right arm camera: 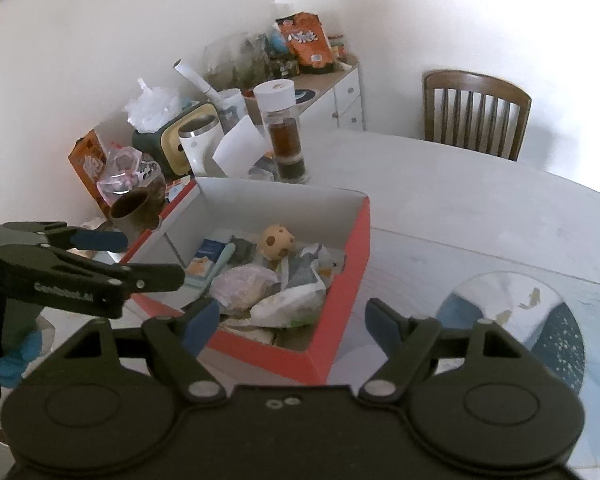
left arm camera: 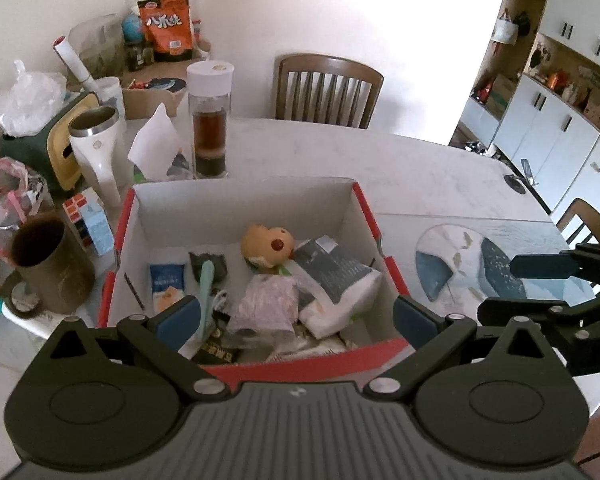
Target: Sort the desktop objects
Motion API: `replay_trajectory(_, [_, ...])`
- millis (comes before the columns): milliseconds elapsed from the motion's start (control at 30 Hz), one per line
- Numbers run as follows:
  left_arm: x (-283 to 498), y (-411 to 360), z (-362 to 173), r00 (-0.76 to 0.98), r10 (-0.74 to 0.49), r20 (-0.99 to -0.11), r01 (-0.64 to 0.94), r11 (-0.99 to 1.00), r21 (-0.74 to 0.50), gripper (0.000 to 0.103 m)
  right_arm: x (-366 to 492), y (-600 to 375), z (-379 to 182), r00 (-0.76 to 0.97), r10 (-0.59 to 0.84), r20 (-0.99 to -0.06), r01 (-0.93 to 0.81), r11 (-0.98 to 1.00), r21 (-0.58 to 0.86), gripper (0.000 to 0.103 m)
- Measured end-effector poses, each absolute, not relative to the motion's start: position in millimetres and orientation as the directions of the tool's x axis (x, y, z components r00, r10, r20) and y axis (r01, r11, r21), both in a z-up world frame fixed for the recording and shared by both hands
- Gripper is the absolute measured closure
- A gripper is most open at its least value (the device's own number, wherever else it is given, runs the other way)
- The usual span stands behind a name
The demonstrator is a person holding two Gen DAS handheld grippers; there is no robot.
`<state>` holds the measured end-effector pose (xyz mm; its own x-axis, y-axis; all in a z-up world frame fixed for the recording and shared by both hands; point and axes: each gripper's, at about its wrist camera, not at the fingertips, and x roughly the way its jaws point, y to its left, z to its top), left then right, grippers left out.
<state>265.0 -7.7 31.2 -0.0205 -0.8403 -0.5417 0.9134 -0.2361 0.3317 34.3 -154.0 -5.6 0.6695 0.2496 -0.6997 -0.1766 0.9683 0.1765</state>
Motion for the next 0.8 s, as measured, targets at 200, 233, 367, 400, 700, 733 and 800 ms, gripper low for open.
replay_trajectory(200, [261.2, 2.9, 26.6, 0.003, -0.846, -0.534, 0.913, -0.215, 0.346, 0.000, 22.0, -152.0, -5.4, 0.680, 0.255, -0.688, -0.202, 0.967, 0.159, 0.022])
replay_trajectory(233, [260.7, 3.6, 25.7, 0.004, -0.844, -0.536, 0.912, -0.216, 0.348, 0.000, 20.7, -151.0, -5.7, 0.679, 0.257, -0.688, -0.207, 0.966, 0.156, 0.022])
replay_trajectory(367, [257.3, 8.9, 21.3, 0.011, -0.854, -0.521, 0.899, -0.220, 0.379, 0.000, 16.8, -147.8, -7.1, 0.677, 0.265, -0.687, -0.225, 0.963, 0.150, 0.022])
replay_trajectory(400, [256.4, 9.9, 20.5, 0.012, -0.854, -0.520, 0.895, -0.223, 0.386, 0.000, 16.5, -147.2, -7.6, 0.675, 0.269, -0.687, -0.228, 0.962, 0.152, 0.022])
replay_trajectory(700, [259.5, 11.4, 14.4, 0.042, -0.853, -0.520, 0.896, -0.198, 0.397, 0.000, 13.8, -143.7, -10.9, 0.663, 0.280, -0.694, -0.240, 0.958, 0.157, 0.022])
replay_trajectory(733, [260.1, 11.0, 13.7, 0.047, -0.852, -0.521, 0.897, -0.194, 0.397, 0.000, 13.2, -143.4, -11.3, 0.663, 0.280, -0.694, -0.241, 0.958, 0.157, 0.022])
replay_trajectory(800, [260.7, 9.7, 12.6, 0.053, -0.848, -0.528, 0.898, -0.191, 0.397, 0.000, 12.7, -143.7, -11.8, 0.661, 0.280, -0.696, -0.241, 0.958, 0.157, 0.022])
